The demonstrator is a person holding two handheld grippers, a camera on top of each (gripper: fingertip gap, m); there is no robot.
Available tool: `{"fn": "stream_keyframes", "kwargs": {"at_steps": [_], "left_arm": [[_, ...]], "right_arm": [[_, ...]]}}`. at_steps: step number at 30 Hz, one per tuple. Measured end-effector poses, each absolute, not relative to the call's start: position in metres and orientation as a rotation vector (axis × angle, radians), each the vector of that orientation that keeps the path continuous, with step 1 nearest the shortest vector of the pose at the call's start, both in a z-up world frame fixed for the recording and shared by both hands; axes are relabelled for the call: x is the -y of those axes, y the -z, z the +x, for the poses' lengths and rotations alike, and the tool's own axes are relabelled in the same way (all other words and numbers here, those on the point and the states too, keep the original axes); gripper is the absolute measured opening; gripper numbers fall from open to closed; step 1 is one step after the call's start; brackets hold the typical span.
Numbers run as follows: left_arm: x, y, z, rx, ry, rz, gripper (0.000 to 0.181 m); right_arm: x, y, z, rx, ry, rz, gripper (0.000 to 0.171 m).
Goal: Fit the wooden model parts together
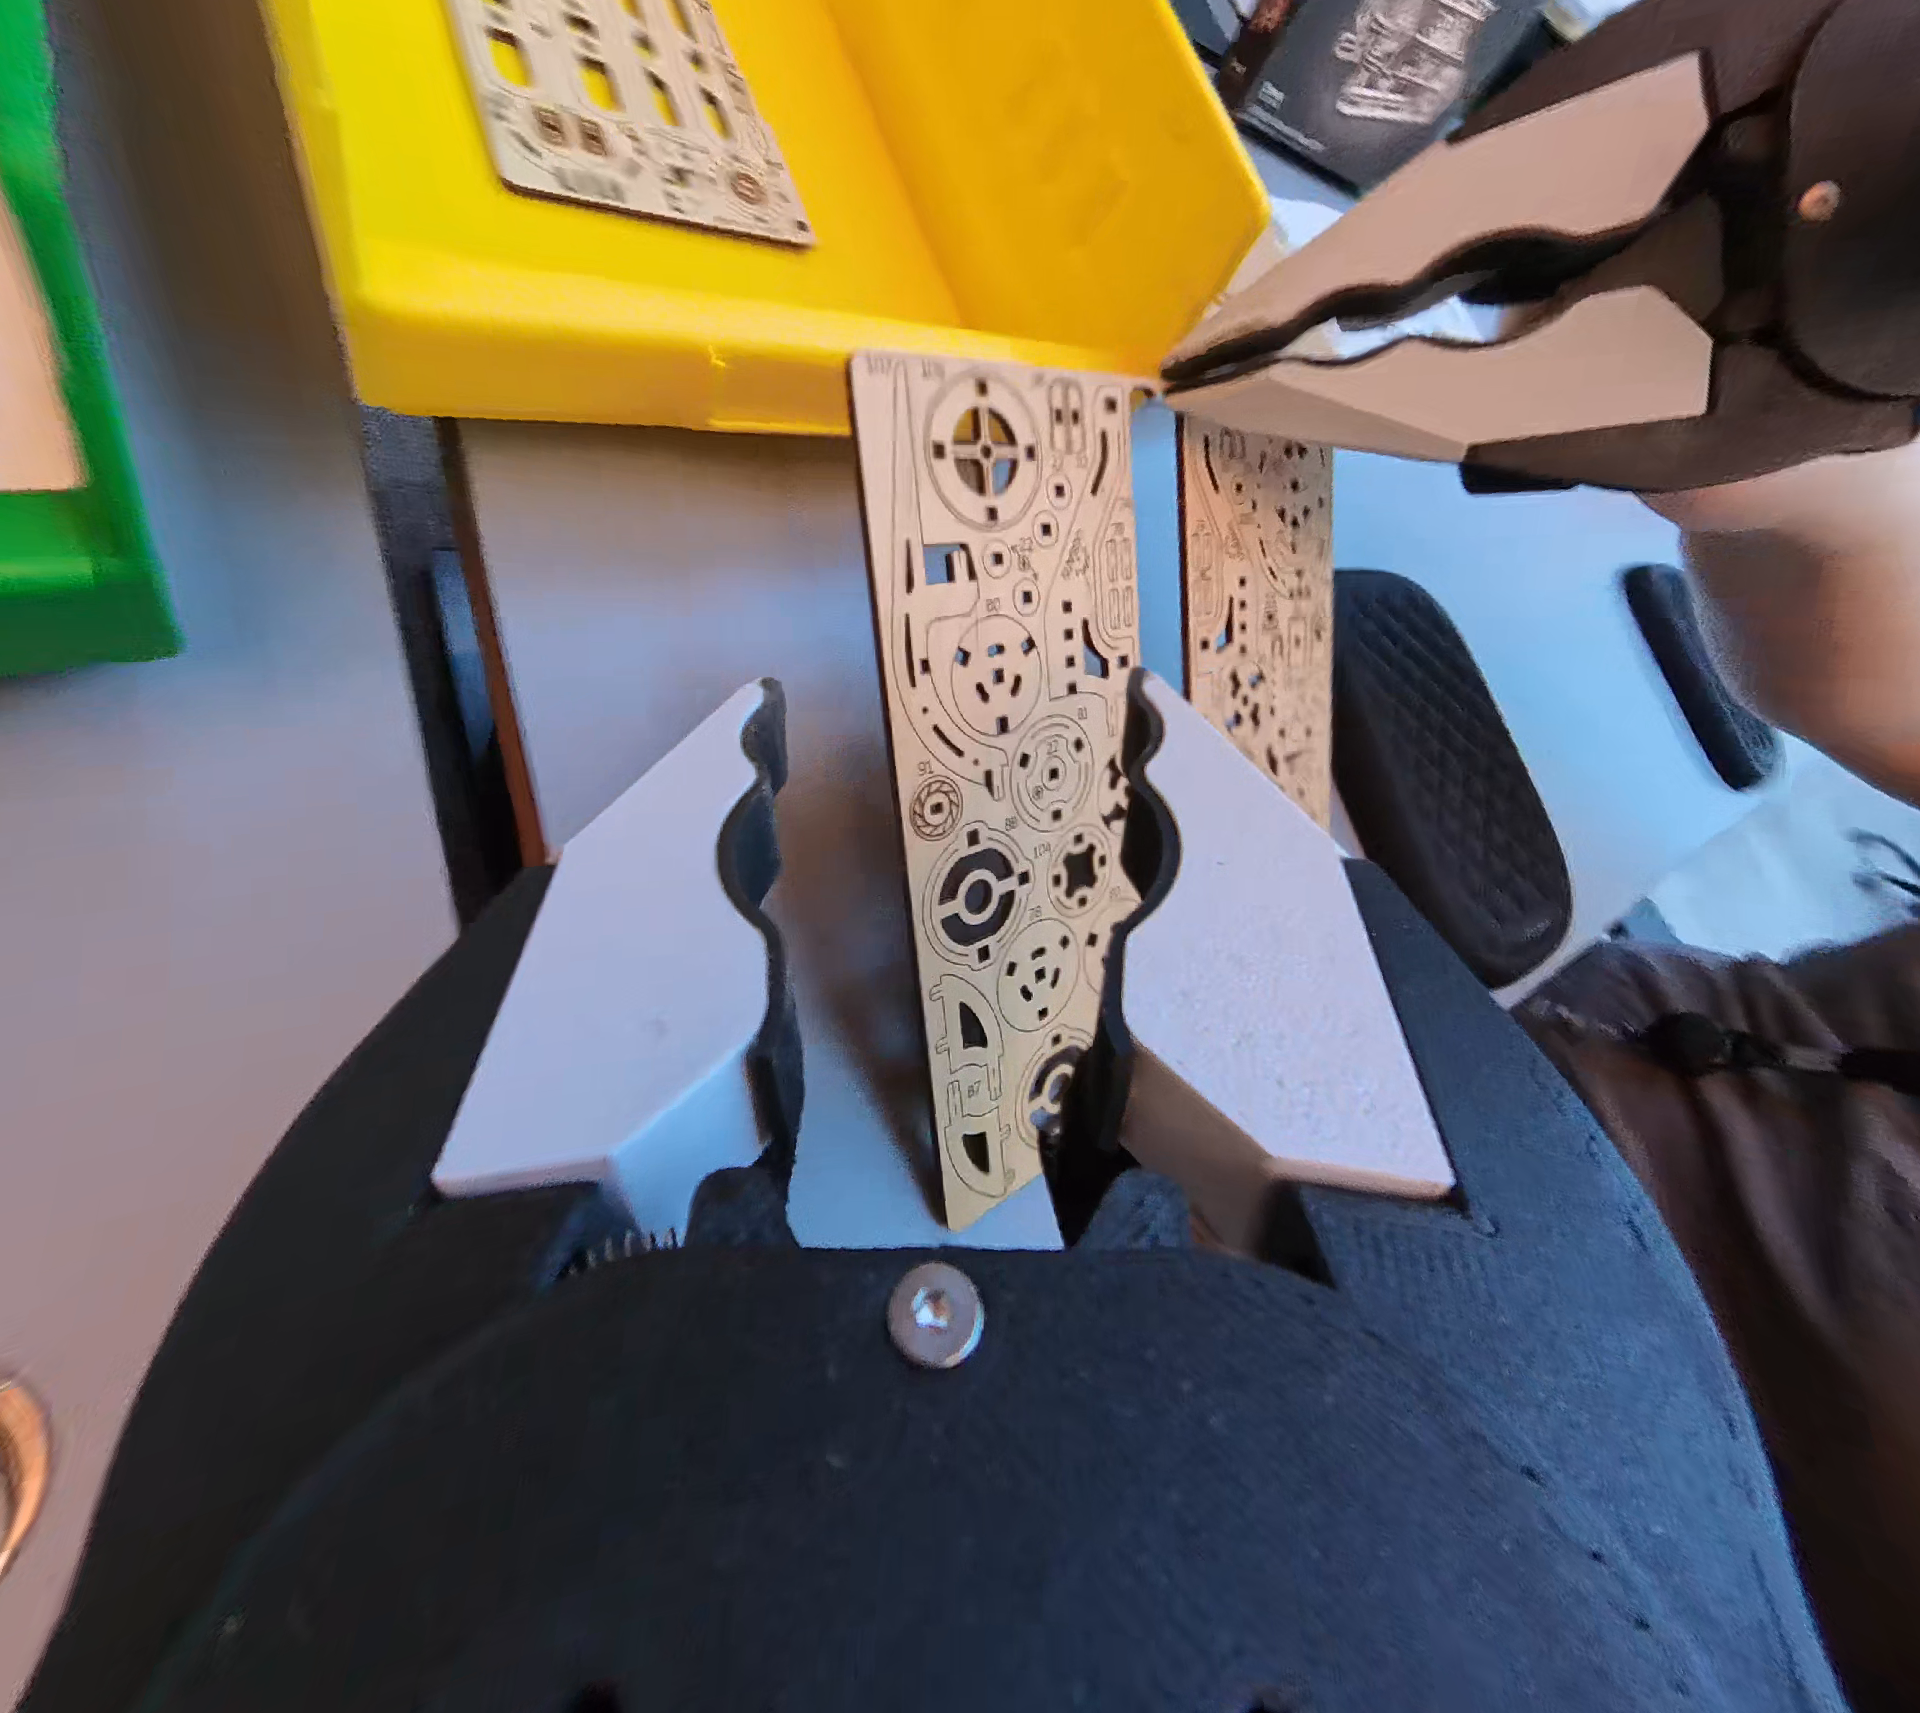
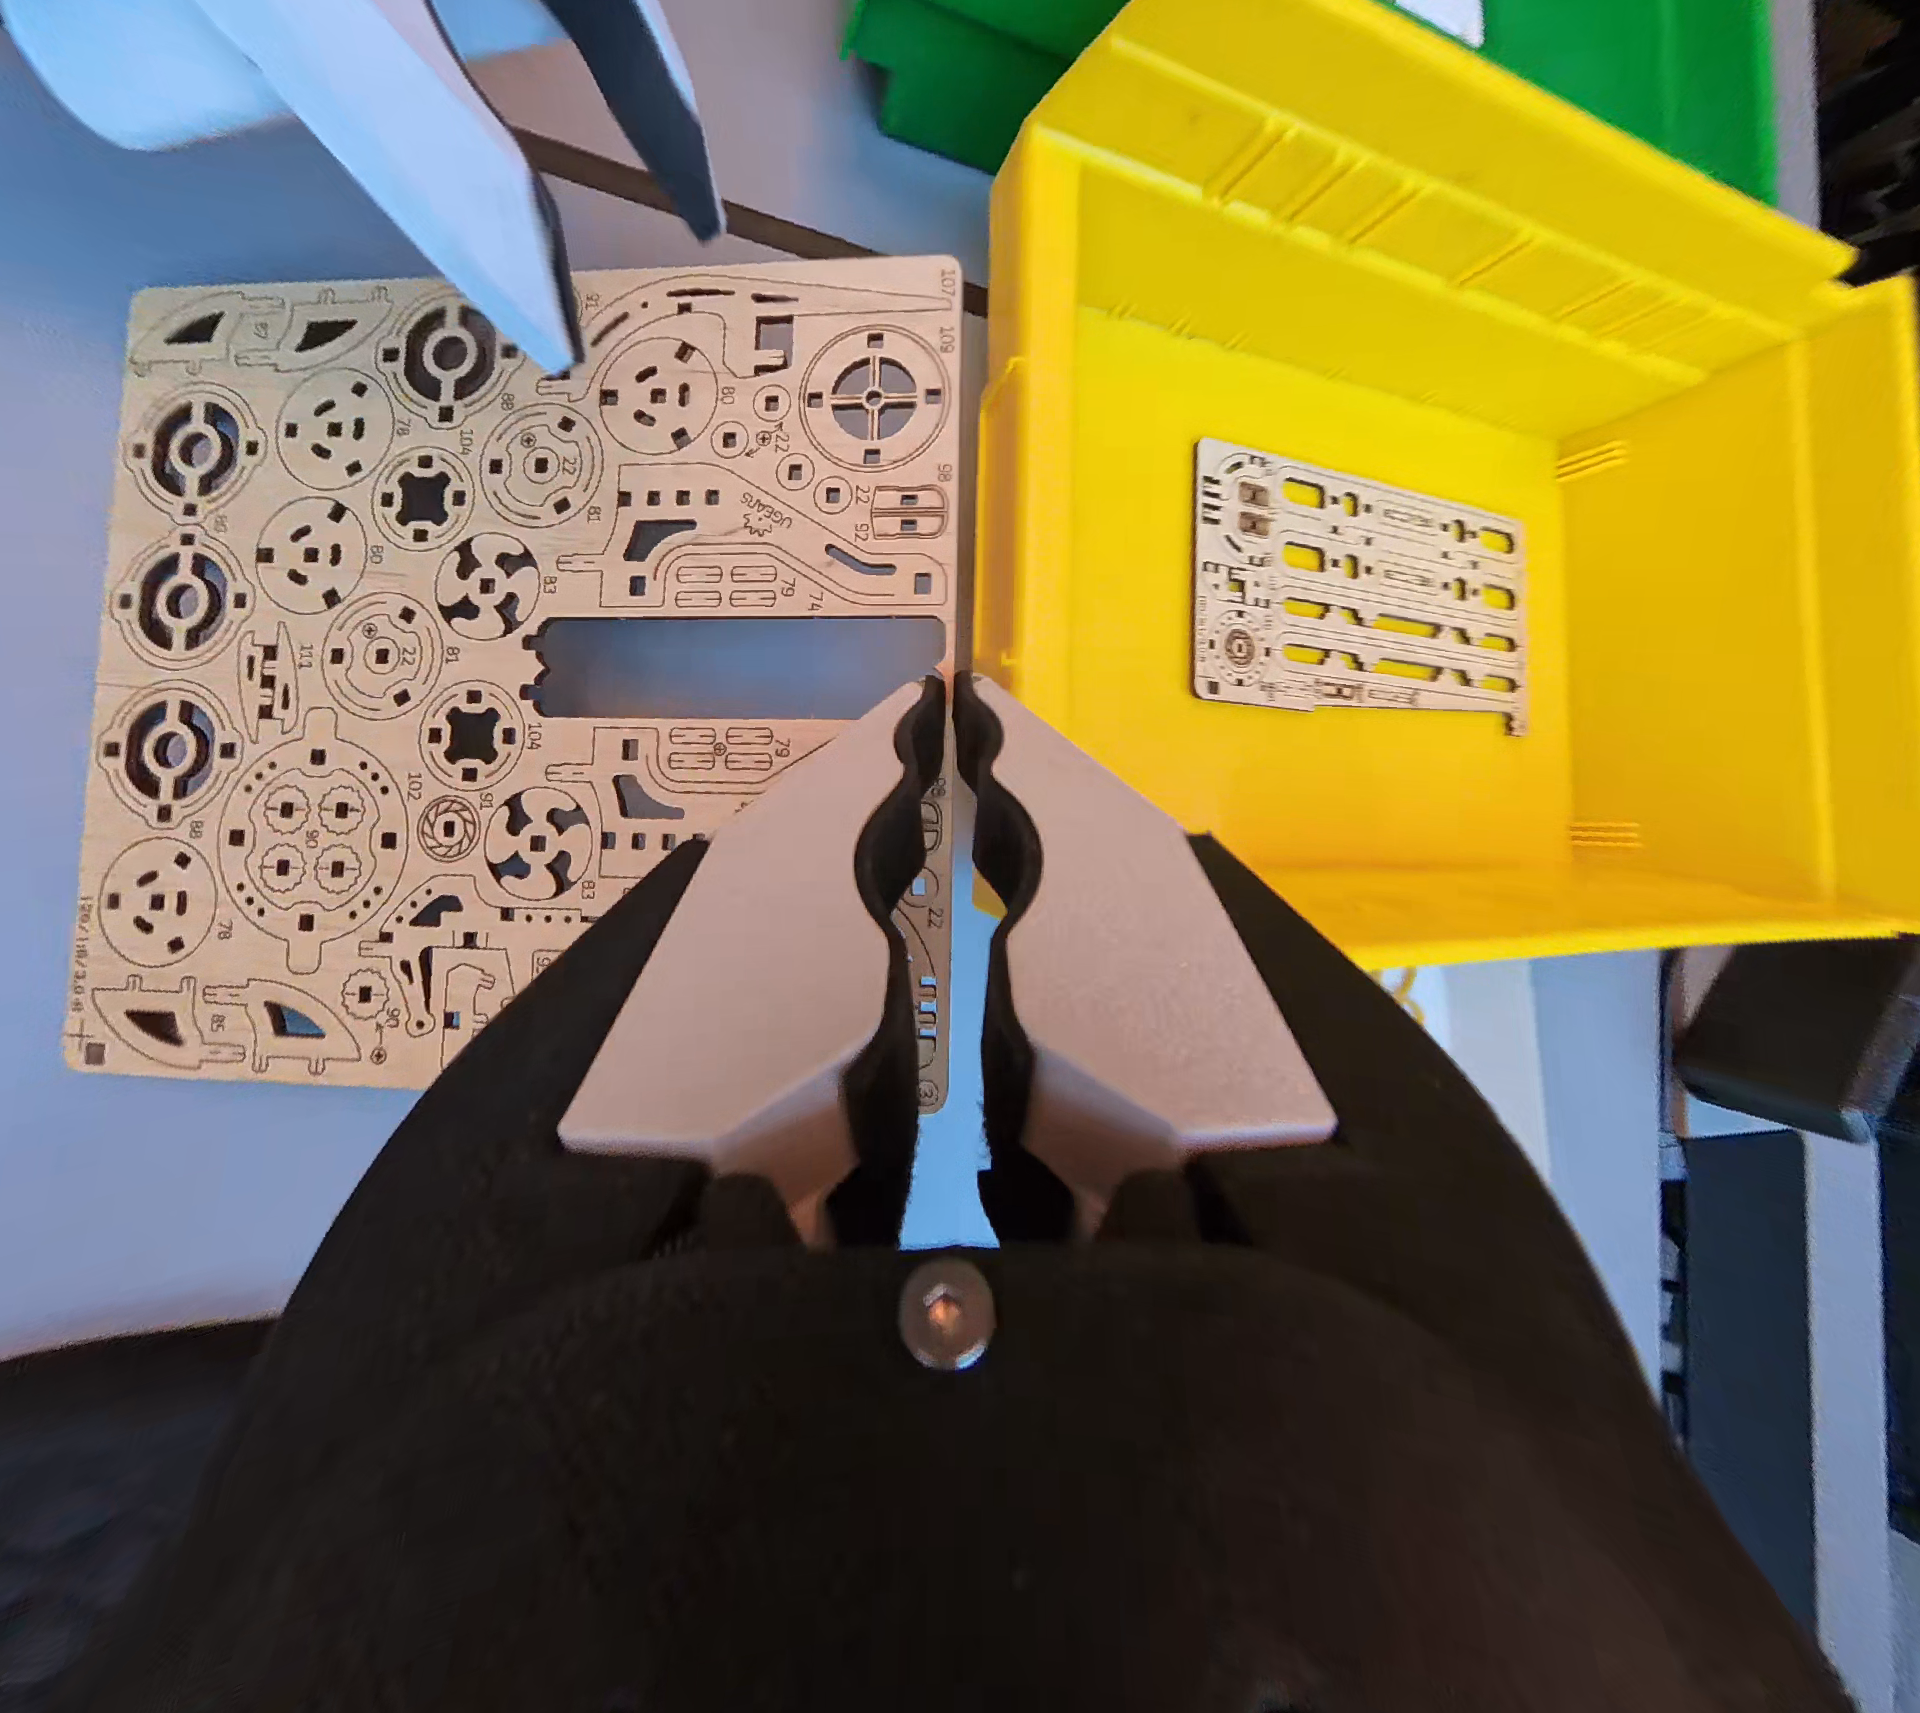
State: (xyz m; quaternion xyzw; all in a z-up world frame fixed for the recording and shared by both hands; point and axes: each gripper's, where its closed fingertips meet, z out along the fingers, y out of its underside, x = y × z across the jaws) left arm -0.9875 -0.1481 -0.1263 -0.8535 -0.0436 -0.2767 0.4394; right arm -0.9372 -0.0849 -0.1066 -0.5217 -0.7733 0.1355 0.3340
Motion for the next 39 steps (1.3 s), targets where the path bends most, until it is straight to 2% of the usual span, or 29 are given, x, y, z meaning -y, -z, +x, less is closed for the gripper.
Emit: {"fn": "stream_keyframes", "kwargs": {"at_steps": [1, 5, 10, 14, 19, 20, 24, 25, 29, 34, 39], "left_arm": [[0.147, 0.129, -0.981, 0.08, 0.748, -2.121, 0.06], [0.147, 0.126, -0.954, 0.0, 1.033, -2.078, 0.049], [0.148, 0.141, -0.942, -0.197, 0.886, -2.146, 0.026], [0.154, 0.123, -0.92, -0.272, 1.05, -2.043, 0.008], [0.158, 0.098, -0.905, -0.342, 1.064, -1.919, 0.003], [0.158, 0.093, -0.904, -0.348, 1.032, -1.907, 0.002], [0.164, 0.076, -0.89, -0.403, 0.956, -1.887, 0.0], [0.165, 0.072, -0.886, -0.414, 0.933, -1.887, 0.0], [0.164, 0.064, -0.876, -0.409, 0.851, -1.901, 0.0], [0.158, 0.055, -0.873, -0.347, 0.815, -1.914, 0.0], [0.15, 0.031, -0.85, -0.315, 0.823, -1.895, 0.0]], "right_arm": [[0.085, 0.103, -0.935, 2.007, -0.356, -1.347, 0.0], [0.079, 0.092, -0.929, 1.968, -0.347, -1.313, 0.0], [0.077, 0.083, -0.926, 1.917, -0.404, -1.317, 0.0], [0.072, 0.074, -0.92, 1.865, -0.431, -1.278, 0.001], [0.072, 0.059, -0.909, 1.77, -0.58, -1.271, 0.002], [0.071, 0.052, -0.905, 1.726, -0.616, -1.264, 0.005], [0.067, 0.011, -0.87, 1.51, -0.82, -1.219, 0.057], [0.066, 0.003, -0.855, 1.459, -0.884, -1.229, 0.059], [0.037, -0.04, -0.791, 1.124, -1.085, -1.128, 0.049], [0.012, 0.001, -0.748, 1.165, -1.19, -1.273, 0.06], [0.028, 0.055, -0.684, 1.266, -1.405, -1.419, 0.06]]}}
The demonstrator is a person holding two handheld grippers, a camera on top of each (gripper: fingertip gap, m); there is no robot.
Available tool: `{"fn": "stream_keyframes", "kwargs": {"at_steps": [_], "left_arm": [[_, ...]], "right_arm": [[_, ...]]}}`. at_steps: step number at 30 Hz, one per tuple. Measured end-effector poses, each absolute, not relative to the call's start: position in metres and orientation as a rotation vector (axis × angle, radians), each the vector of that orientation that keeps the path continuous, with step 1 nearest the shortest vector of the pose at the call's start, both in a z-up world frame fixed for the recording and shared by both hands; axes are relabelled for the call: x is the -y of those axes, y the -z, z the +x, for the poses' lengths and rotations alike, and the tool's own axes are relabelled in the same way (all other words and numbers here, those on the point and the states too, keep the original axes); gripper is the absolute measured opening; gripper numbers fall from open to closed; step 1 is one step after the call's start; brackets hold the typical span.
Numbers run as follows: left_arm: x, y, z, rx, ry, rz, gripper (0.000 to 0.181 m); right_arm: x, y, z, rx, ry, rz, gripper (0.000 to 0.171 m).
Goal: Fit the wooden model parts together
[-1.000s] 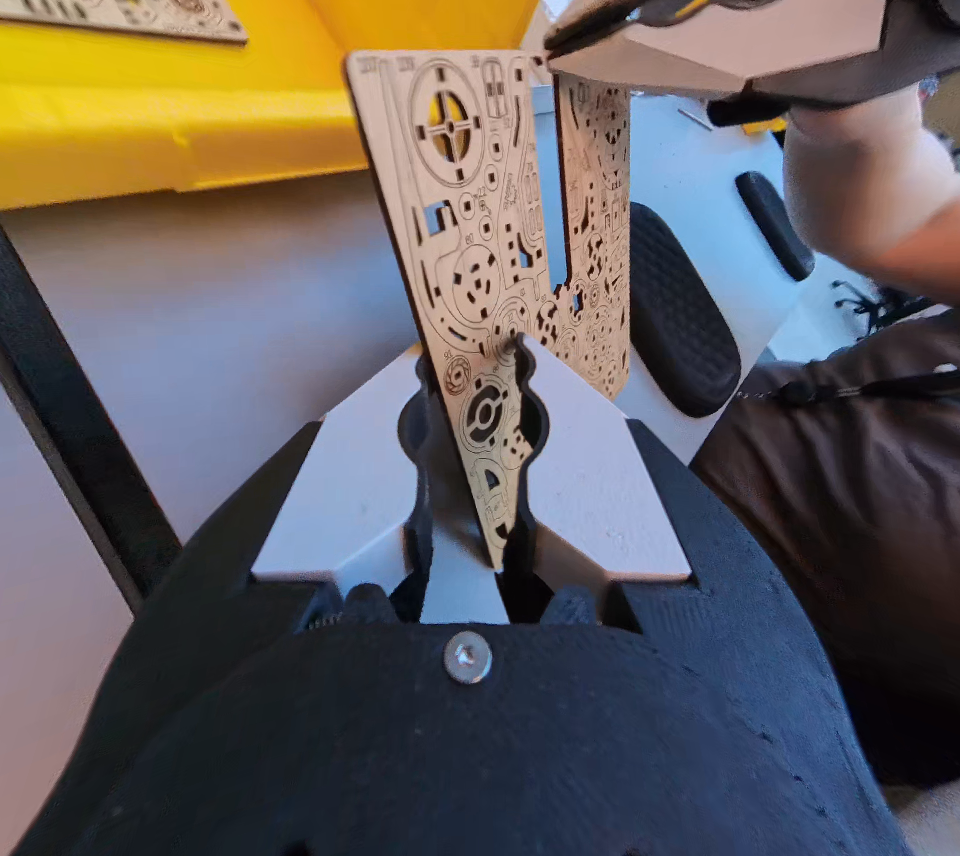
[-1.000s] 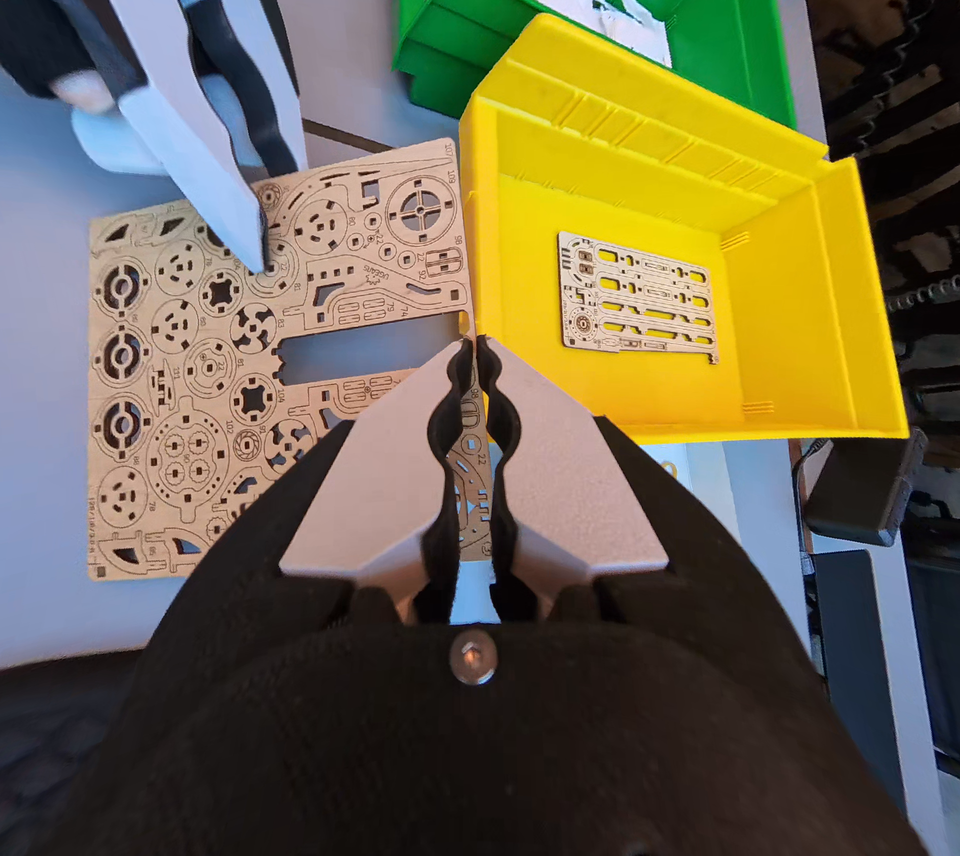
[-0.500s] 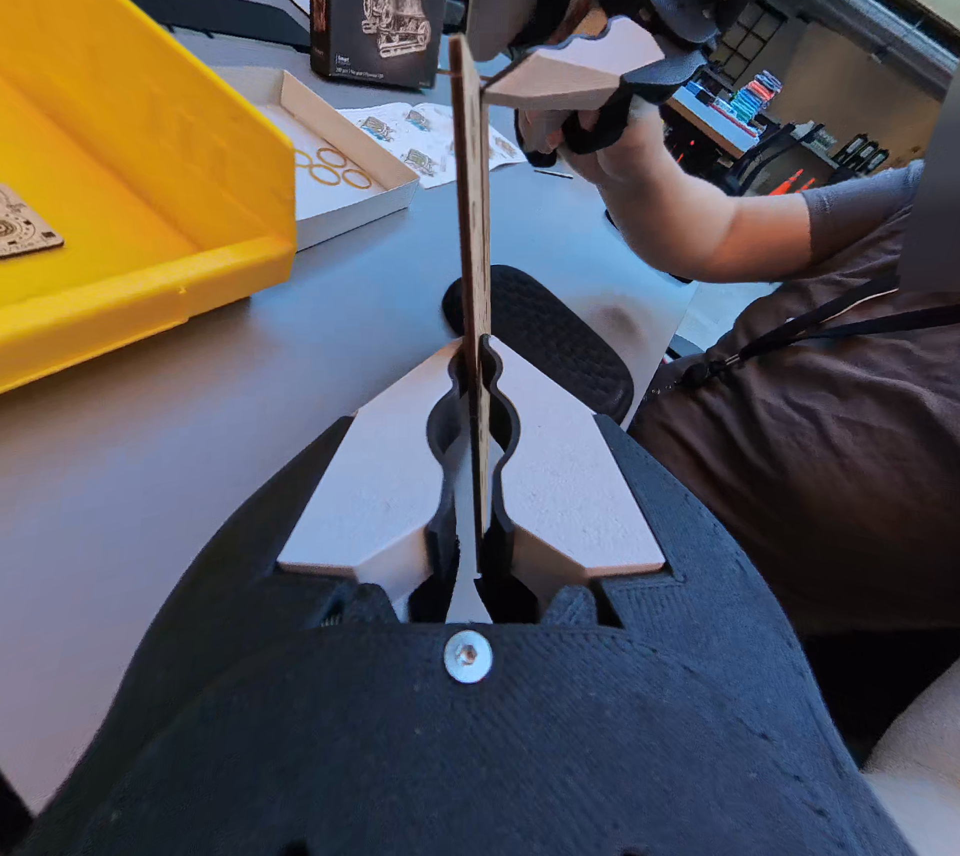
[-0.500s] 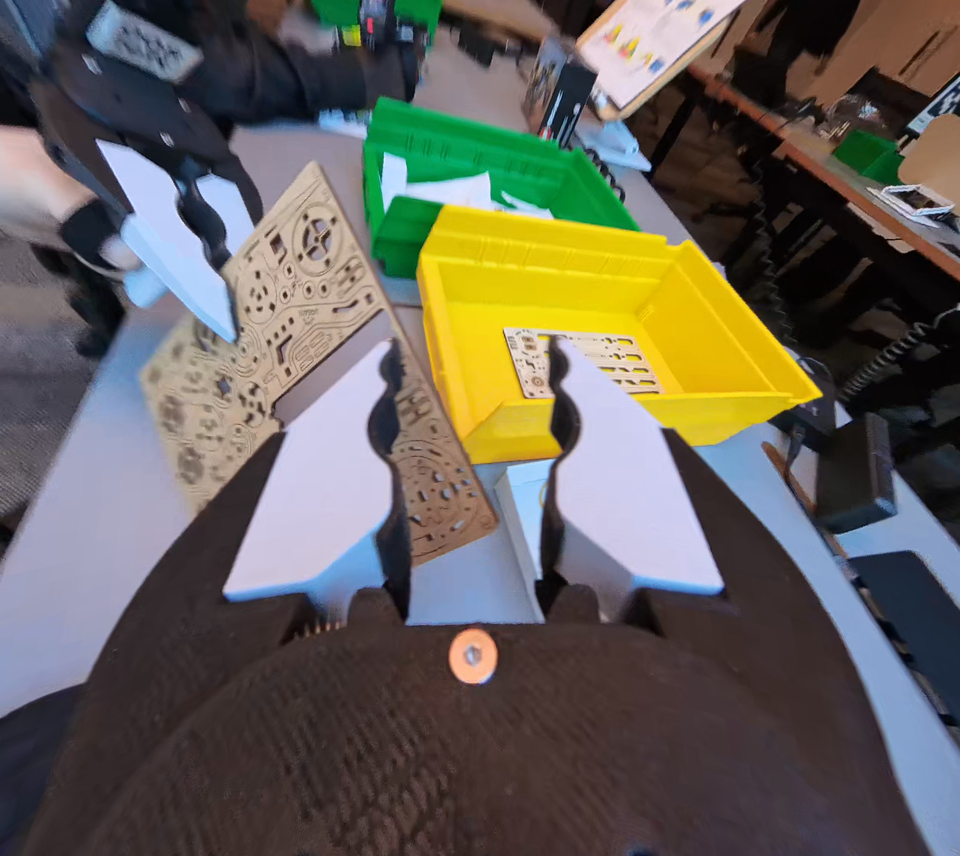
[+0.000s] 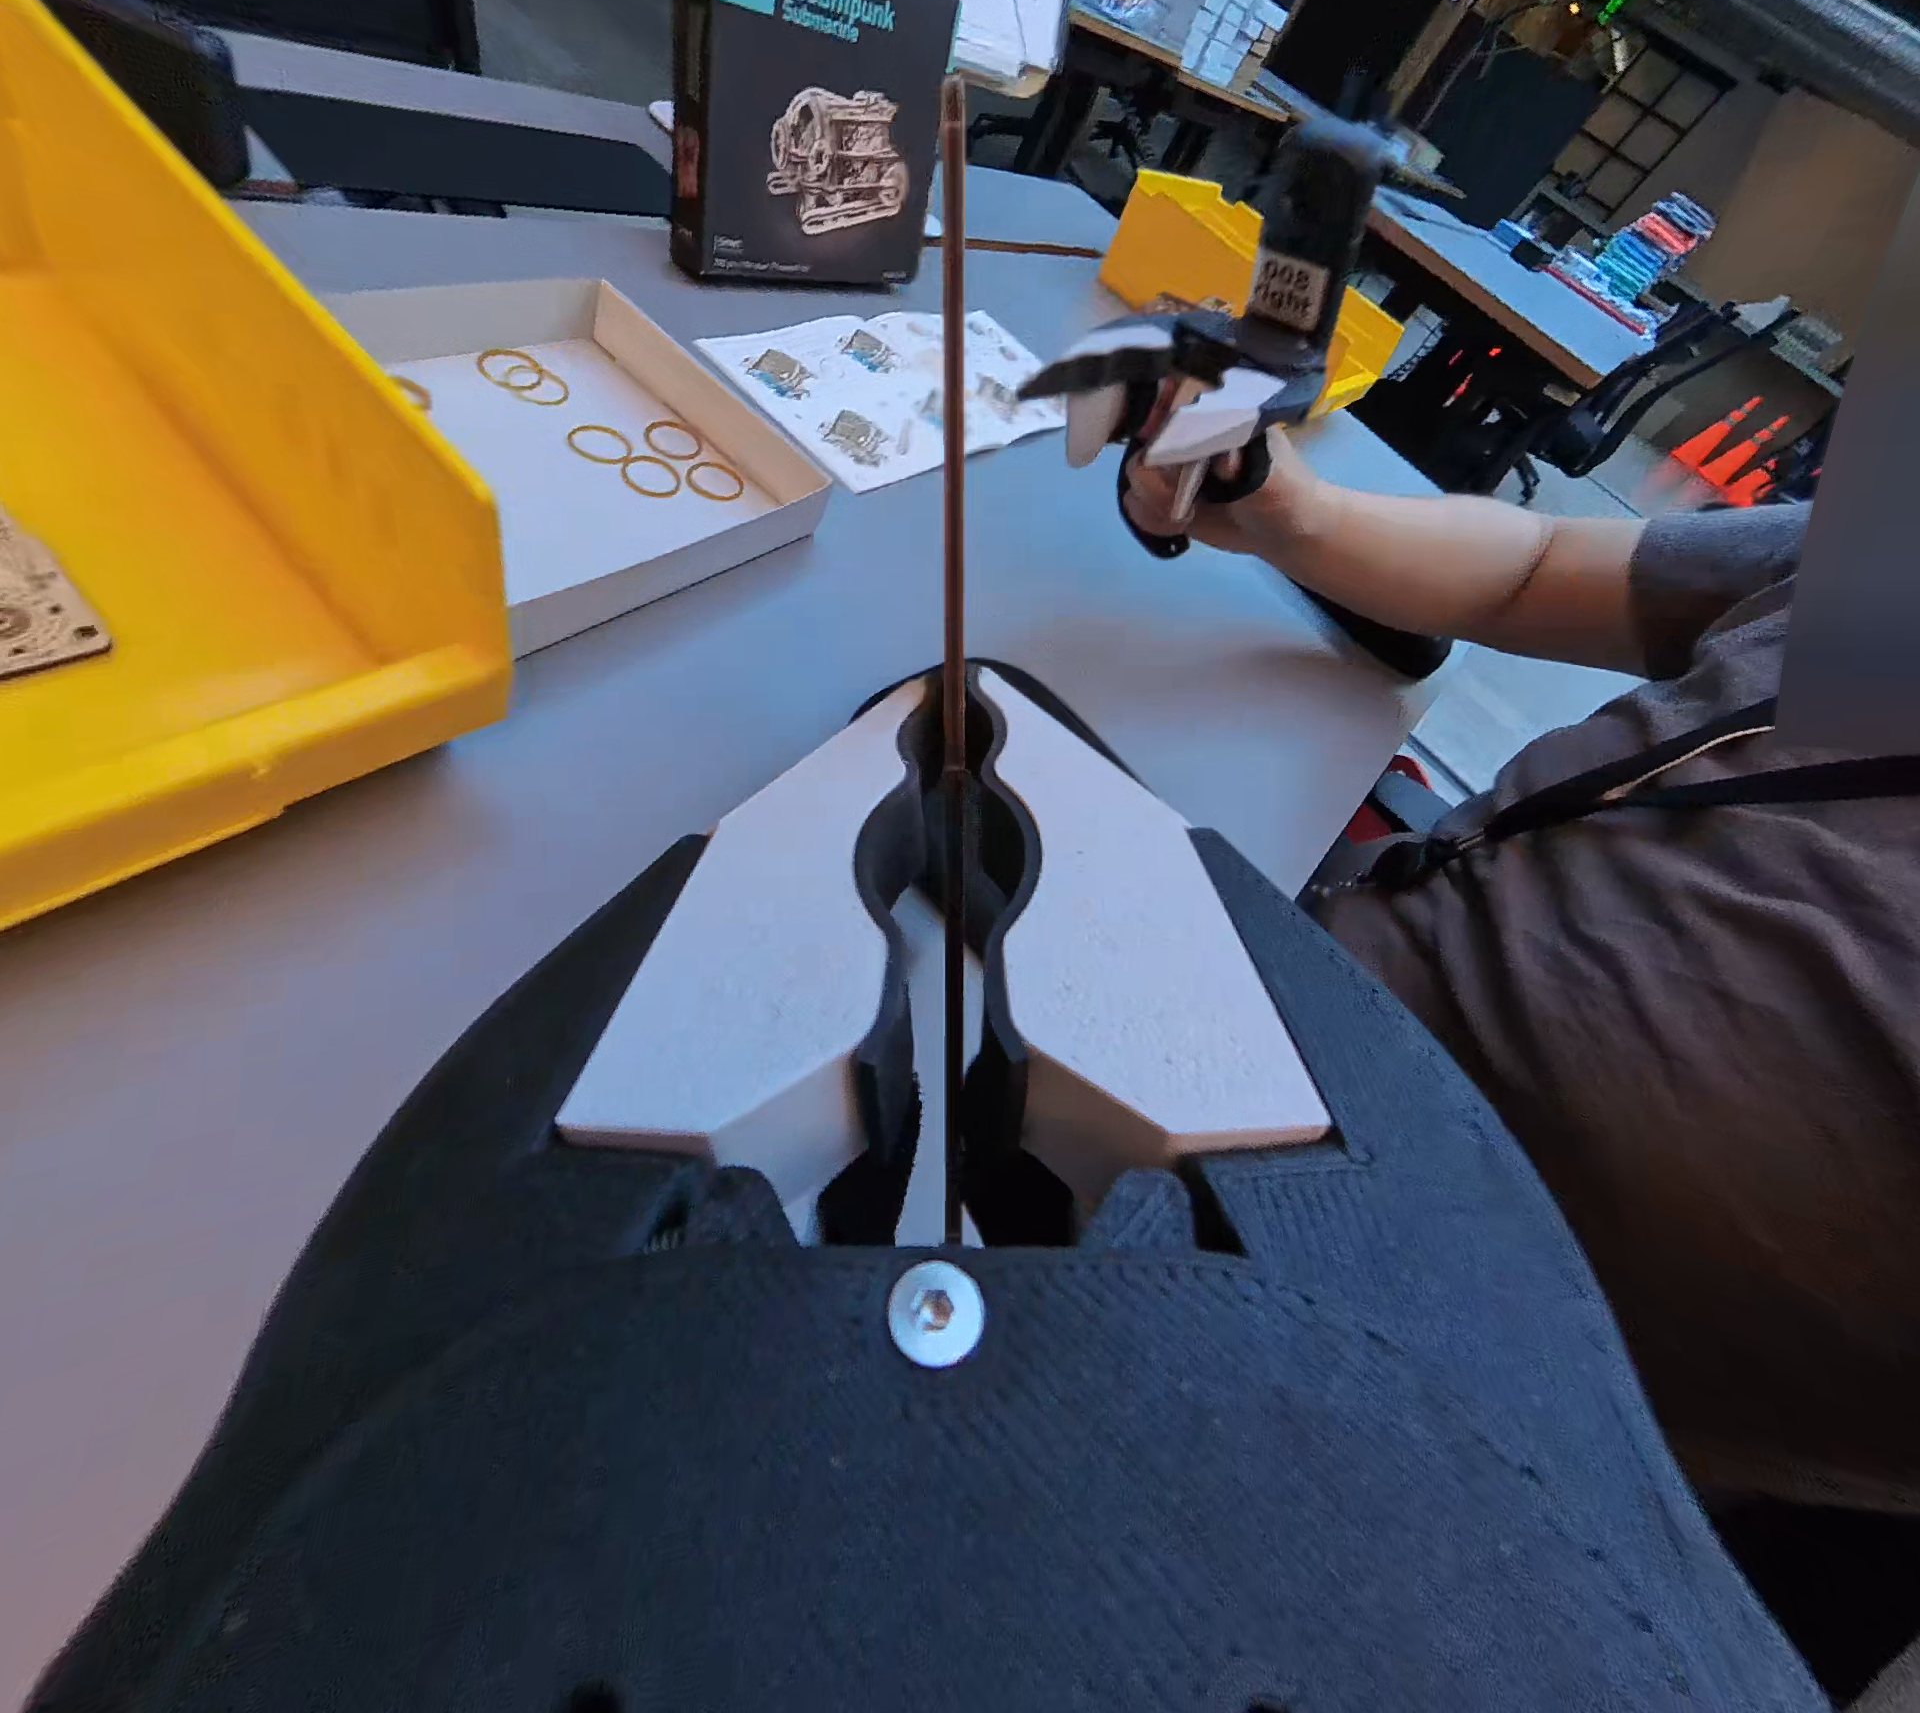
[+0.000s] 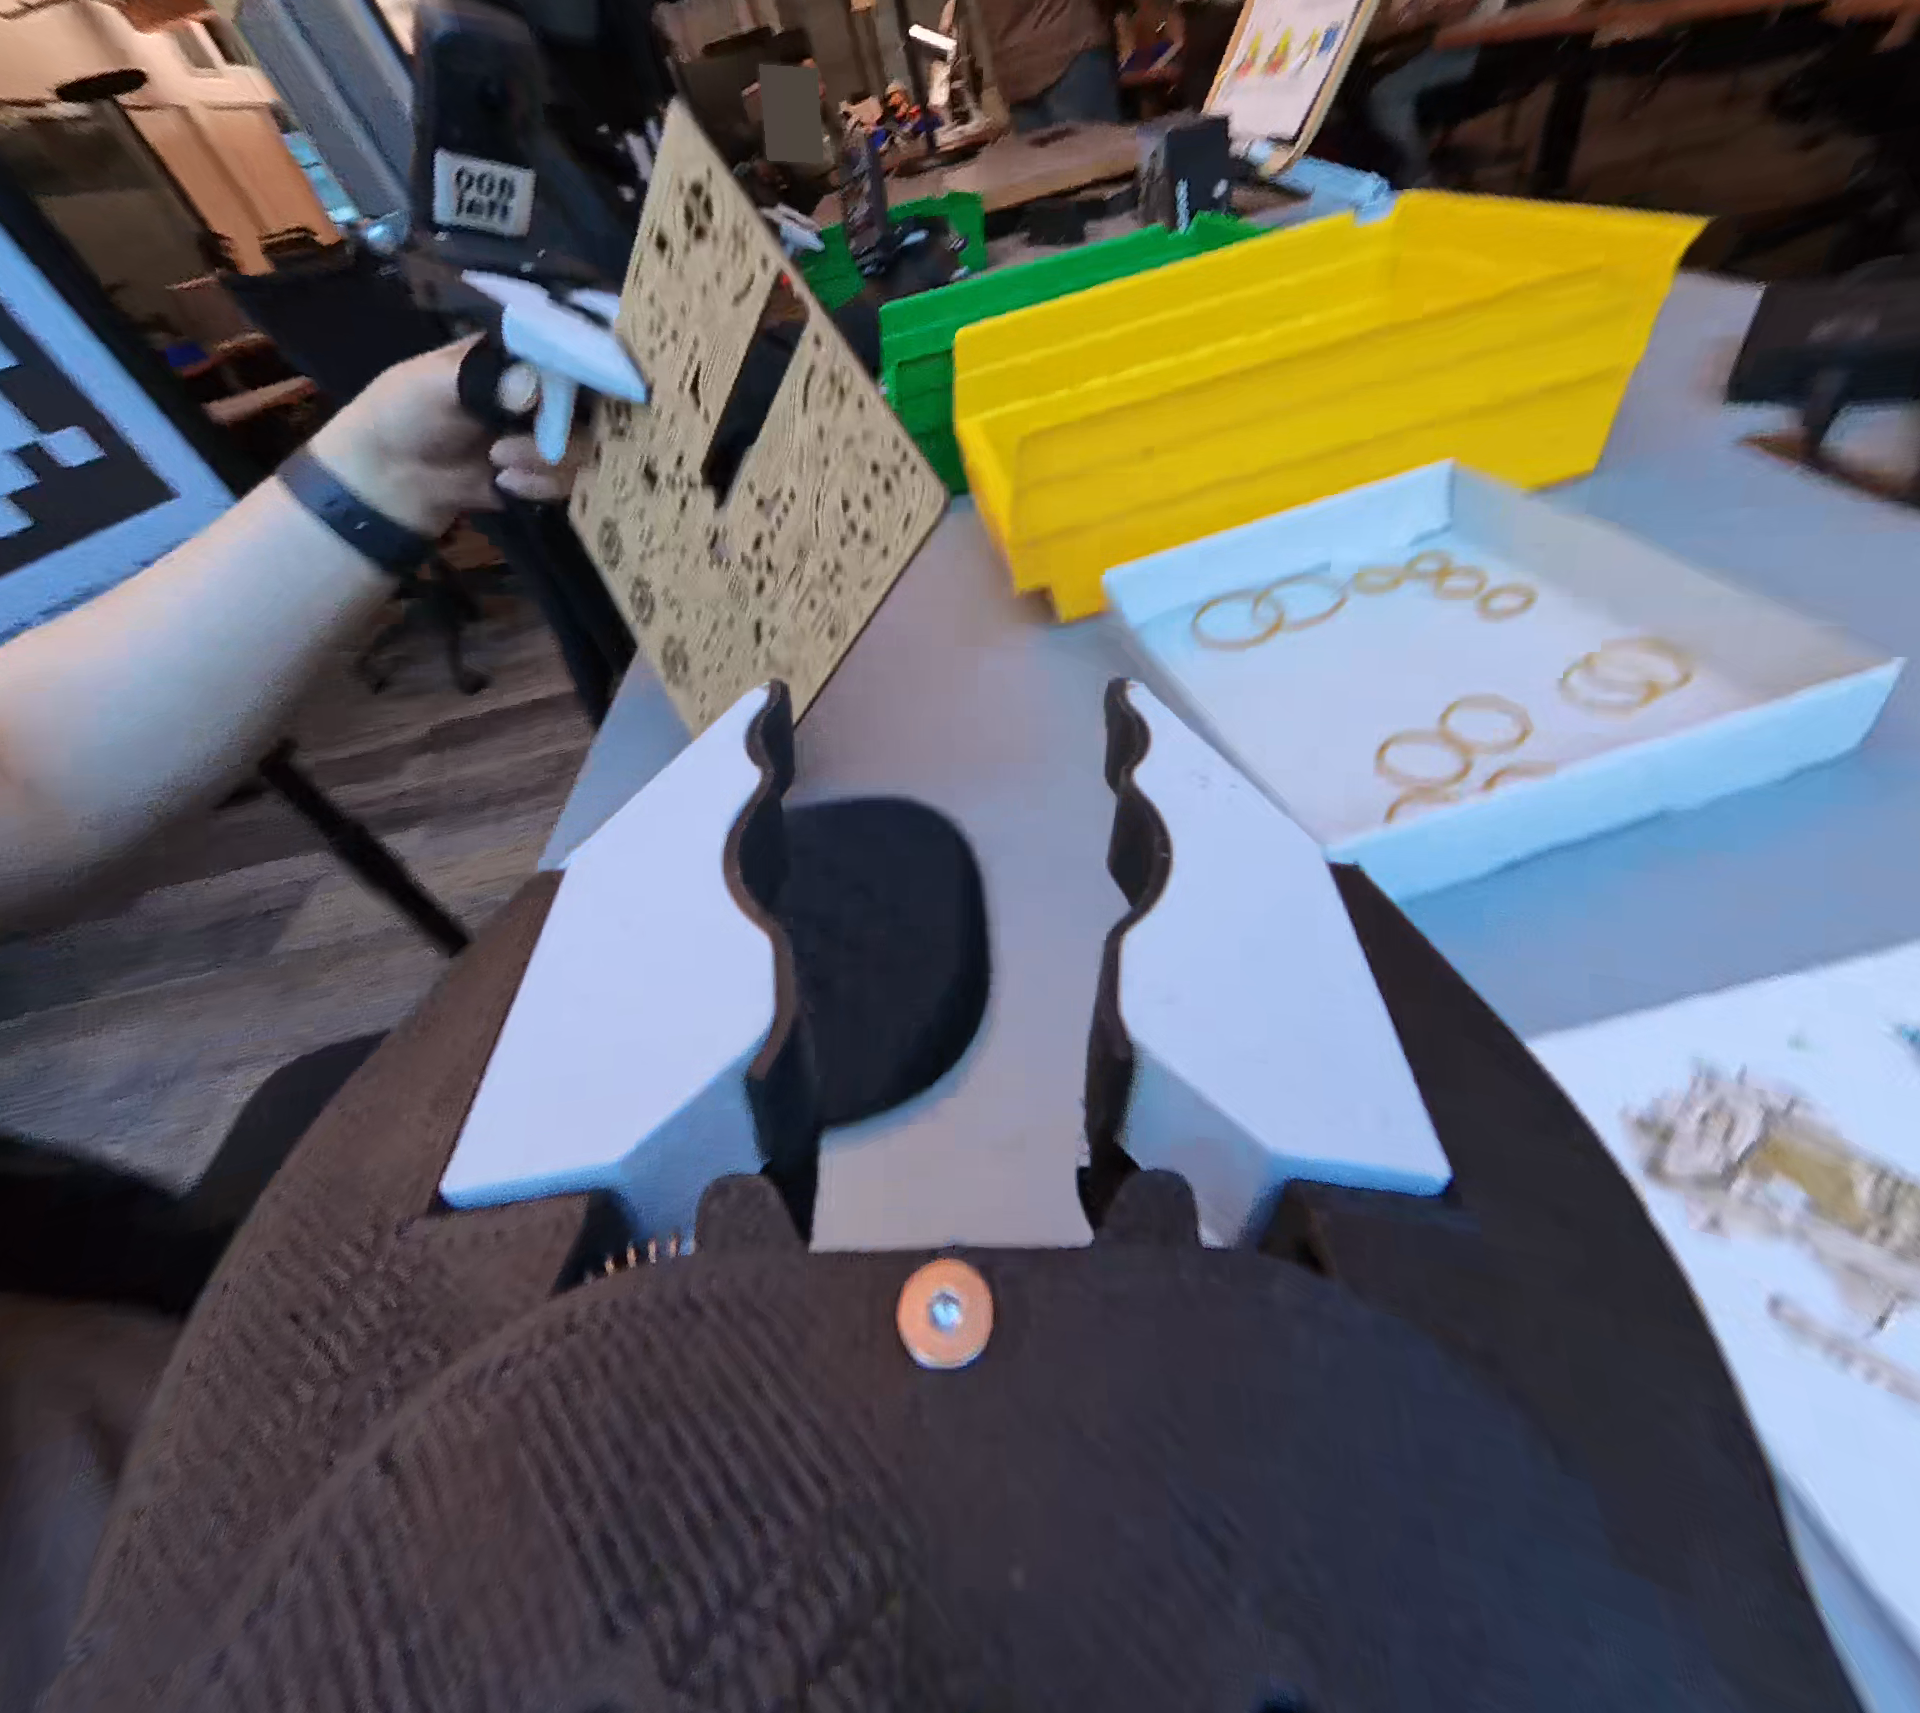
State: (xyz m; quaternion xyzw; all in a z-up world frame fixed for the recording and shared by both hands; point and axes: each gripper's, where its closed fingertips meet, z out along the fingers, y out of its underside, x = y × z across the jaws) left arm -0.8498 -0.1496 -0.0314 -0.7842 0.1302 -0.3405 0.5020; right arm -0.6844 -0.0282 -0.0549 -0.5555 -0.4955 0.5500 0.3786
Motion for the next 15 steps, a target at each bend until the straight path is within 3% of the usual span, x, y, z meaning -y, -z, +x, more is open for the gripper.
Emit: {"fn": "stream_keyframes", "kwargs": {"at_steps": [6, 15], "left_arm": [[0.126, -0.004, -0.791, -0.318, 0.908, -1.828, 0.0], [0.067, -0.033, -0.672, -0.296, 1.205, -1.649, 0.0]], "right_arm": [[0.058, 0.087, -0.605, 1.249, -1.722, -1.561, 0.064], [0.055, 0.072, -0.553, 1.045, -1.89, -1.555, 0.07]]}}
